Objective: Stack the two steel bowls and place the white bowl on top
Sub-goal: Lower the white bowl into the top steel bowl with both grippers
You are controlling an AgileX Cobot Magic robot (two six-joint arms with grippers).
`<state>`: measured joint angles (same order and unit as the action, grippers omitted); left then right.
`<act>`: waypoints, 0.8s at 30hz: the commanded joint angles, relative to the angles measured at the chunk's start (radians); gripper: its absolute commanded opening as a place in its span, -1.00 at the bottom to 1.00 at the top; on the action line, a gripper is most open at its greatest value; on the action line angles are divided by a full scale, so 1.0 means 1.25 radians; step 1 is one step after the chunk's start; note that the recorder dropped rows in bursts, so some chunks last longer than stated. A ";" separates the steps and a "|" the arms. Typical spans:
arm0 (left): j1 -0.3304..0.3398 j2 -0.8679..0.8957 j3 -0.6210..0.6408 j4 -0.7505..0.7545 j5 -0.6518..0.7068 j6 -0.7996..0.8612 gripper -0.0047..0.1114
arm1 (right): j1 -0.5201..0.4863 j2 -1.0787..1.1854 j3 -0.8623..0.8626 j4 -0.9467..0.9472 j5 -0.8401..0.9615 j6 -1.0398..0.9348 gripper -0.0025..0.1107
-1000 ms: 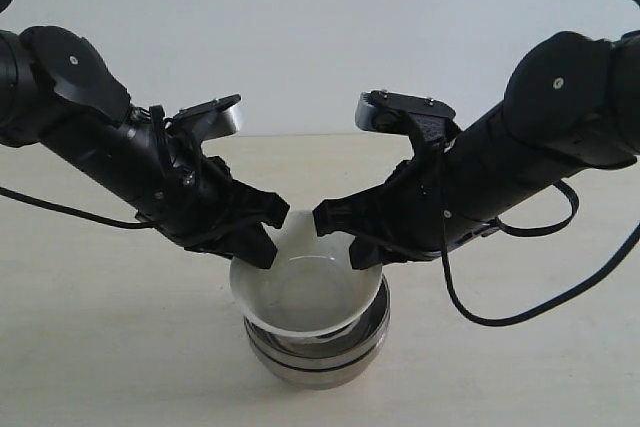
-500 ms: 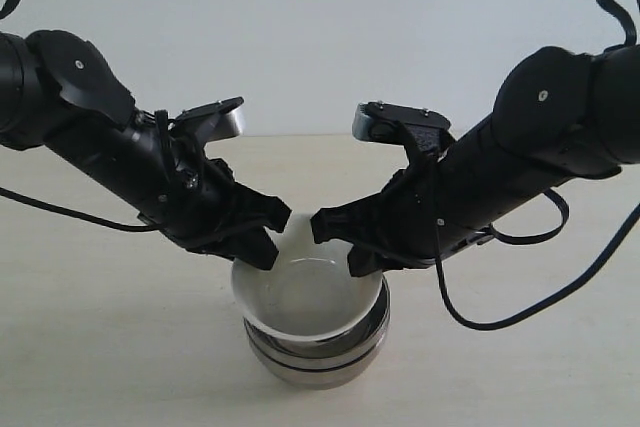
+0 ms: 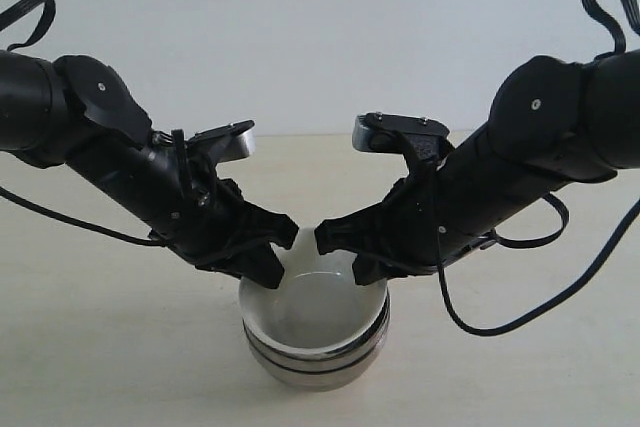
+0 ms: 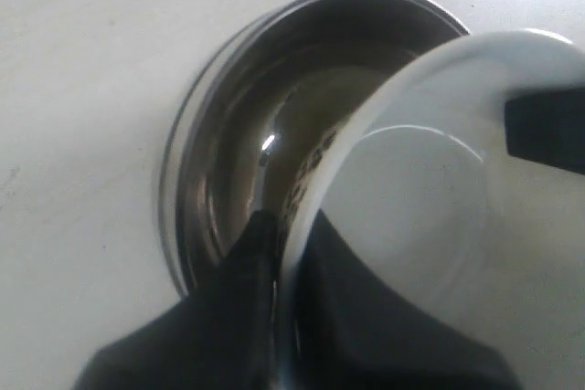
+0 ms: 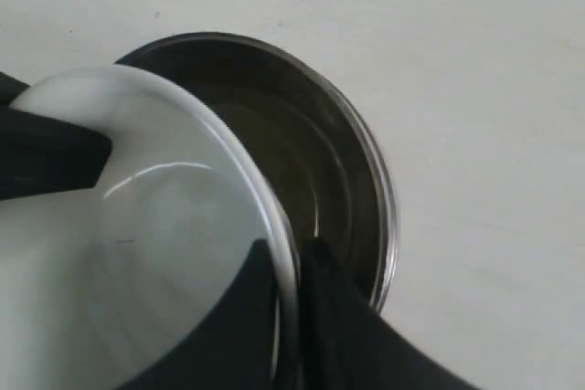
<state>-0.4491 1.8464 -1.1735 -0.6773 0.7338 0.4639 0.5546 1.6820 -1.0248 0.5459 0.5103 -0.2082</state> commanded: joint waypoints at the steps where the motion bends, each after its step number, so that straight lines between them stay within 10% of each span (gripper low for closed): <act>1: -0.003 0.002 -0.006 0.007 -0.007 0.009 -0.85 | -0.006 -0.007 0.003 -0.004 0.005 -0.008 -0.96; 6: -0.003 0.002 -0.006 0.007 -0.007 0.018 -0.85 | -0.006 -0.007 0.003 -0.004 0.011 -0.008 -0.88; 9: -0.003 0.002 -0.006 0.006 -0.009 0.018 -0.81 | -0.006 -0.007 0.003 -0.004 0.009 -0.008 -0.51; 12: -0.003 -0.001 -0.006 0.002 -0.009 0.030 -0.22 | -0.006 -0.007 0.003 -0.005 0.011 -0.008 0.11; 15: -0.003 -0.019 -0.006 0.002 -0.009 0.030 0.26 | -0.006 -0.007 0.003 -0.005 0.005 -0.012 0.11; 24: -0.003 -0.076 -0.006 0.009 -0.019 0.030 0.29 | -0.006 -0.044 0.003 -0.023 -0.006 -0.015 0.11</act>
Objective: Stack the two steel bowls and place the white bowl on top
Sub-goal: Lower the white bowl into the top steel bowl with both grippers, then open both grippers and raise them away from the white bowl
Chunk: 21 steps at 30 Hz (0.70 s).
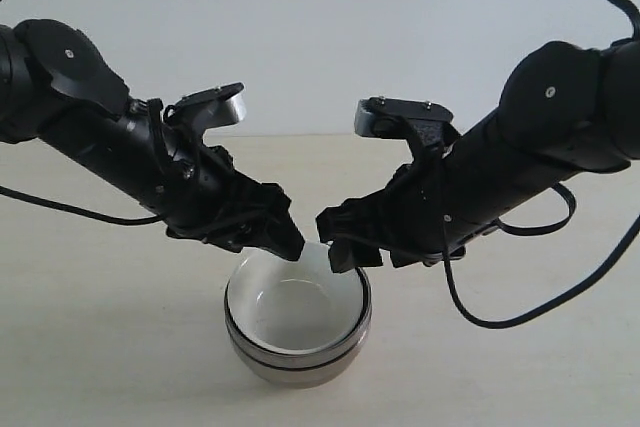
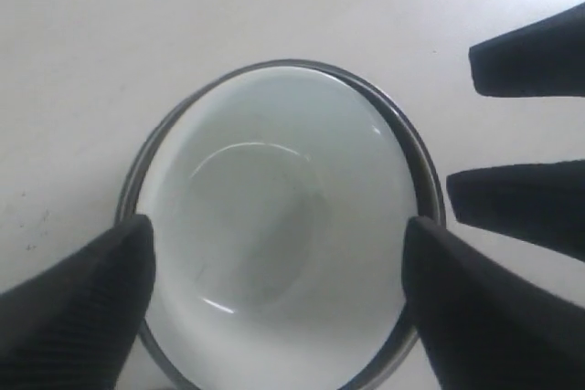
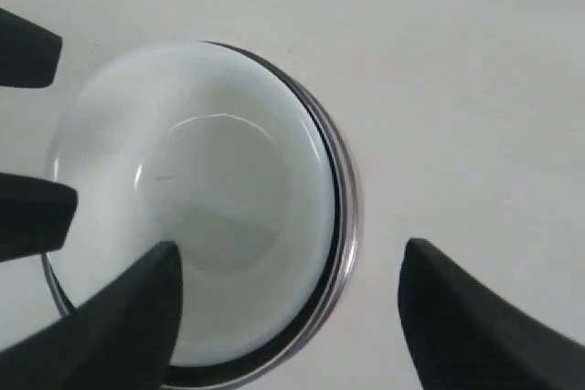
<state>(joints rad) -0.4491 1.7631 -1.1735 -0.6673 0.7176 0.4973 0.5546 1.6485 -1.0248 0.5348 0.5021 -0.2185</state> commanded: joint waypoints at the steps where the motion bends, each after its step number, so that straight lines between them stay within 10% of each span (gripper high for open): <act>1: -0.003 -0.009 -0.006 0.018 -0.002 0.003 0.29 | -0.006 -0.019 0.003 -0.028 0.005 -0.007 0.07; 7: 0.006 -0.046 -0.006 0.117 -0.002 -0.016 0.20 | -0.006 -0.027 0.003 -0.086 -0.028 0.034 -0.31; 15: 0.113 -0.148 0.011 0.196 0.011 -0.112 -0.76 | -0.006 -0.122 0.003 -0.111 -0.075 0.067 -0.94; 21: 0.139 -0.189 0.078 0.159 -0.055 -0.112 -0.85 | -0.006 -0.145 0.003 -0.114 -0.072 0.068 -0.96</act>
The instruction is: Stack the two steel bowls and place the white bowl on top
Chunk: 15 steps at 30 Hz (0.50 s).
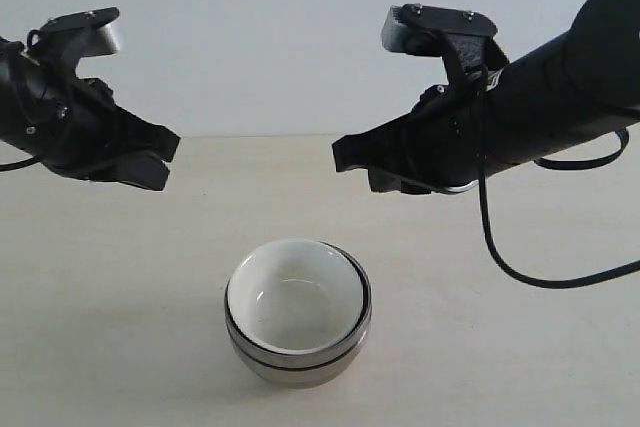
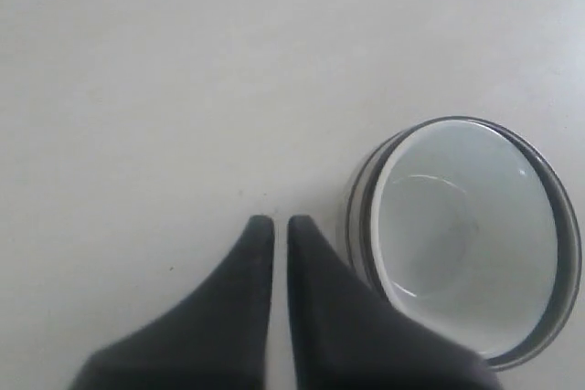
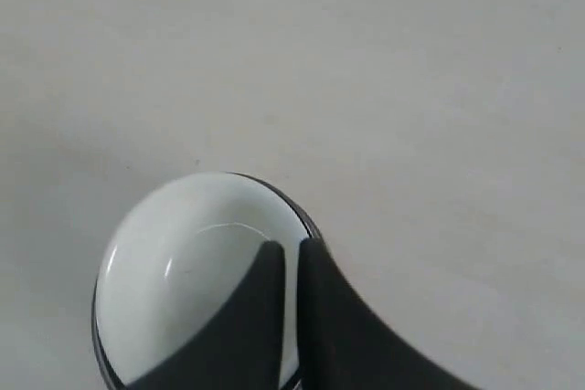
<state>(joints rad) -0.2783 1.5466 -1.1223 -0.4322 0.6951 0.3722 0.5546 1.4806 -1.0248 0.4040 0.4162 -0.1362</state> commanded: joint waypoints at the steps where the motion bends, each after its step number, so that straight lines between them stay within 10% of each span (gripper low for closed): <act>1: -0.002 -0.012 0.048 -0.031 -0.054 -0.010 -0.85 | -0.006 -0.009 0.003 -0.008 0.000 0.003 -0.96; 15: -0.064 0.080 0.073 -0.233 -0.081 0.226 -0.85 | -0.004 -0.003 0.057 -0.008 -0.025 0.003 -0.96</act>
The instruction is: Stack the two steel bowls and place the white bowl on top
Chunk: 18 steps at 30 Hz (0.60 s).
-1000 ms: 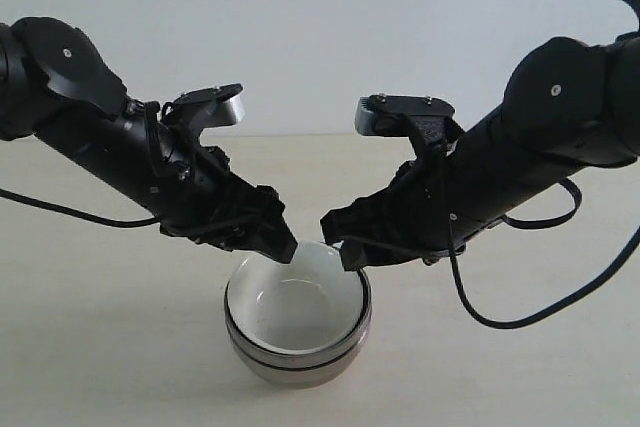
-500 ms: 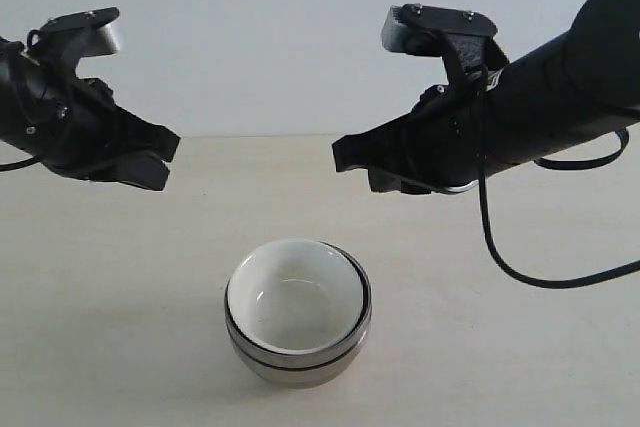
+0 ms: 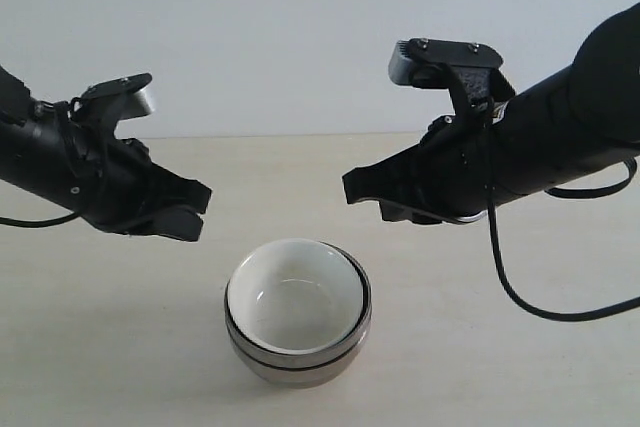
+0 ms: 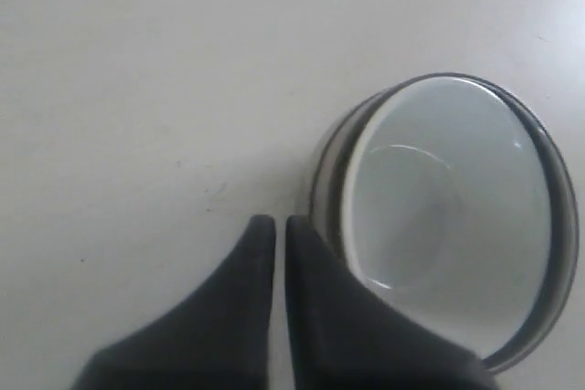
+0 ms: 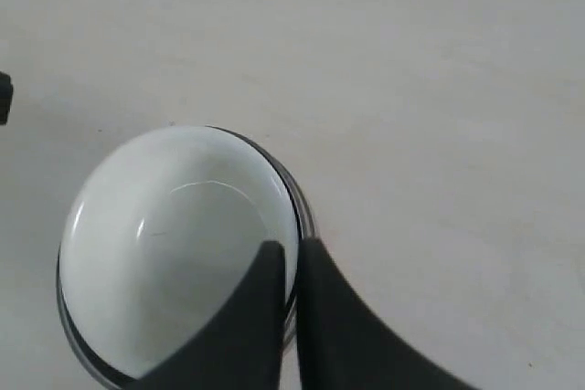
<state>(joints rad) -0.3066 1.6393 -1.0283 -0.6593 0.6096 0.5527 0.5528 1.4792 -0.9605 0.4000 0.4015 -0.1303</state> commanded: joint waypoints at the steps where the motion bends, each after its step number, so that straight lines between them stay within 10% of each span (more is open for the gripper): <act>1: -0.051 0.007 -0.002 -0.050 -0.018 0.082 -0.85 | -0.002 -0.002 0.006 -0.005 -0.012 -0.002 -0.96; 18: -0.063 0.096 -0.002 -0.047 0.025 0.095 -0.85 | -0.002 -0.002 0.006 -0.005 -0.004 -0.002 -0.96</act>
<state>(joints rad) -0.3797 1.7397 -1.0283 -0.7085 0.6415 0.6641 0.5528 1.4792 -0.9564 0.3983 0.4010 -0.1278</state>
